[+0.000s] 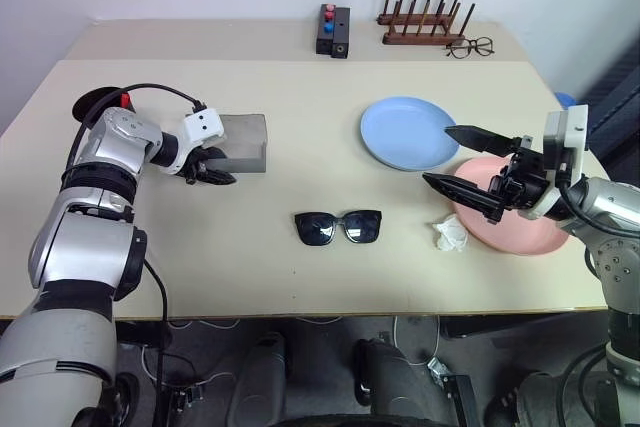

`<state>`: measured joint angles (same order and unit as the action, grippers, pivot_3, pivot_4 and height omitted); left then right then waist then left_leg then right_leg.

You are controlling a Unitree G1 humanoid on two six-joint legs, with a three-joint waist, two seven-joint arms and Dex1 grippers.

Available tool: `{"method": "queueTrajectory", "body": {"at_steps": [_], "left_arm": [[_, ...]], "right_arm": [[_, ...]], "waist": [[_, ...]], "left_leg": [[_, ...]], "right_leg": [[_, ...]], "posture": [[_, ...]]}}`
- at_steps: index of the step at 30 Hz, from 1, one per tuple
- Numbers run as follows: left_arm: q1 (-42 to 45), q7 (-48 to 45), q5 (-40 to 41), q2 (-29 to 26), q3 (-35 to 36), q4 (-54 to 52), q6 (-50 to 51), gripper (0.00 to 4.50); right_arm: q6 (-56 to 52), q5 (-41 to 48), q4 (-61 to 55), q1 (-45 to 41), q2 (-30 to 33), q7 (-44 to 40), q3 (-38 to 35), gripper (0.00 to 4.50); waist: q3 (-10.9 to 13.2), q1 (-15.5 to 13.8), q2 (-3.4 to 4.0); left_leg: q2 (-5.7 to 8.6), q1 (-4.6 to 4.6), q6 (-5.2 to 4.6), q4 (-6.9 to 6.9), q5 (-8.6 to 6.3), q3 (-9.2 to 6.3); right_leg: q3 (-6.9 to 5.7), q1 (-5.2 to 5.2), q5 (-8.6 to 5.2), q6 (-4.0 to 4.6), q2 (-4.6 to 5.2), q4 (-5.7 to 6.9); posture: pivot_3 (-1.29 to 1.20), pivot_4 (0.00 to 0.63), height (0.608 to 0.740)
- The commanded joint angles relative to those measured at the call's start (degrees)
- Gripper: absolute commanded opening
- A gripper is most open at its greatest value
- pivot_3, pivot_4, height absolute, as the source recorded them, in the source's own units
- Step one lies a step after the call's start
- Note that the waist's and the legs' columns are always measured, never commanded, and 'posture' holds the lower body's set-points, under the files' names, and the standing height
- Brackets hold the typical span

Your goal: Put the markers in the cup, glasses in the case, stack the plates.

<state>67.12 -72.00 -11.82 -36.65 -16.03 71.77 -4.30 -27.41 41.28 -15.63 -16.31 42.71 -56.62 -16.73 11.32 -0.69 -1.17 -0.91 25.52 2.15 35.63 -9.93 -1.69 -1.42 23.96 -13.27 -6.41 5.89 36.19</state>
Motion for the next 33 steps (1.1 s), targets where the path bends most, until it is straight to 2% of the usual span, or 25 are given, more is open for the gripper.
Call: {"method": "queueTrajectory", "body": {"at_steps": [1,3,8,13,15,17,21,24,26,29,33], "left_arm": [[-0.60,0.26,-1.32,-0.09,0.06,0.14,0.05,1.09],[-0.75,-0.22,-1.12,-0.08,0.49,0.14,0.01,0.04],[0.05,-4.59,0.54,-0.32,2.44,-0.29,1.66,0.01],[1.45,-15.97,4.46,-0.72,5.12,-3.46,5.49,0.01],[0.68,-19.67,6.60,-2.08,3.40,-6.94,6.33,0.01],[-1.40,-20.50,11.79,-4.91,-0.95,-13.36,9.17,0.01],[-8.06,-20.50,28.16,-18.52,-14.18,-35.92,17.70,0.01],[-11.86,-20.50,34.28,-27.20,-19.12,-48.03,18.93,0.01],[-14.60,-20.50,36.00,-30.56,-19.79,-53.66,18.98,0.01],[-18.61,-20.50,36.85,-32.37,-17.71,-59.39,19.66,0.01],[-23.40,-20.50,33.54,-34.62,-15.49,-63.48,17.94,0.01]], "right_arm": [[0.96,0.70,-1.91,-0.96,0.33,0.40,-1.22,4.50],[1.05,0.68,-1.90,-1.06,0.35,0.48,-1.10,4.50],[1.47,0.23,-1.30,-1.93,-0.12,0.82,-0.21,4.50],[1.49,0.19,-1.18,-2.38,-0.45,0.93,0.33,4.50],[1.48,0.13,-1.19,-2.45,-0.57,0.98,0.50,4.50],[1.28,0.28,-1.36,-2.43,-0.57,1.00,0.46,4.50],[1.18,0.35,-1.29,-2.18,-0.32,0.71,0.39,4.50],[0.27,1.29,-2.30,-1.01,0.56,-0.87,0.59,4.50],[-0.07,1.83,-3.32,0.36,1.42,-2.54,0.58,4.50],[-0.41,2.70,-4.32,1.63,2.43,-4.35,0.27,4.50],[-0.82,3.86,-6.96,3.44,3.65,-6.78,0.31,4.50]], "waist": [[0.00,0.00,0.00],[0.00,0.01,0.00],[-0.02,0.02,0.03],[-0.01,0.02,0.02],[-0.01,0.01,0.01],[0.00,0.11,0.01],[0.02,1.52,0.04],[0.01,1.53,0.07],[0.01,1.33,0.07],[0.01,1.09,0.07],[0.01,1.17,0.07]], "left_leg": [[0.00,0.00,0.00,0.00,0.00,0.00],[0.00,-0.01,0.00,0.00,0.00,0.00],[0.00,-0.06,0.00,0.00,0.00,0.00],[0.00,-0.04,0.00,0.01,0.00,-0.01],[0.00,-0.02,0.00,0.03,0.00,-0.01],[0.00,-0.01,0.00,0.03,0.00,-0.02],[-0.05,-0.05,0.00,-0.09,-0.01,-0.03],[-0.06,-0.12,0.00,-0.19,0.00,-0.03],[-0.06,-0.12,0.00,-0.19,0.00,-0.02],[-0.05,-0.11,0.00,-0.16,0.00,0.00],[-0.05,-0.10,0.00,-0.10,0.00,0.00]], "right_leg": [[0.00,0.00,0.00,0.00,0.00,0.00],[0.00,-0.01,0.00,0.00,0.00,0.00],[-0.01,-0.05,-0.01,0.02,0.00,0.00],[-0.01,-0.05,-0.01,0.03,0.00,0.00],[-0.02,-0.05,-0.01,0.04,0.00,-0.01],[-0.02,-0.05,-0.02,0.06,0.00,-0.01],[0.04,-0.02,-0.04,0.11,0.00,0.00],[0.06,0.01,-0.09,0.20,0.00,0.02],[0.06,0.01,-0.11,0.23,0.00,0.00],[0.06,-0.02,-0.13,0.27,0.01,-0.05],[0.06,-0.04,-0.13,0.29,0.00,-0.06]], "posture": [[0.00,0.150,0.740],[0.00,0.150,0.740],[0.00,0.150,0.740],[0.00,0.150,0.740],[0.00,0.150,0.740],[0.00,0.150,0.740],[0.00,0.150,0.740],[0.00,0.150,0.740],[0.00,0.150,0.740],[0.00,0.150,0.740],[0.00,0.150,0.740]]}}
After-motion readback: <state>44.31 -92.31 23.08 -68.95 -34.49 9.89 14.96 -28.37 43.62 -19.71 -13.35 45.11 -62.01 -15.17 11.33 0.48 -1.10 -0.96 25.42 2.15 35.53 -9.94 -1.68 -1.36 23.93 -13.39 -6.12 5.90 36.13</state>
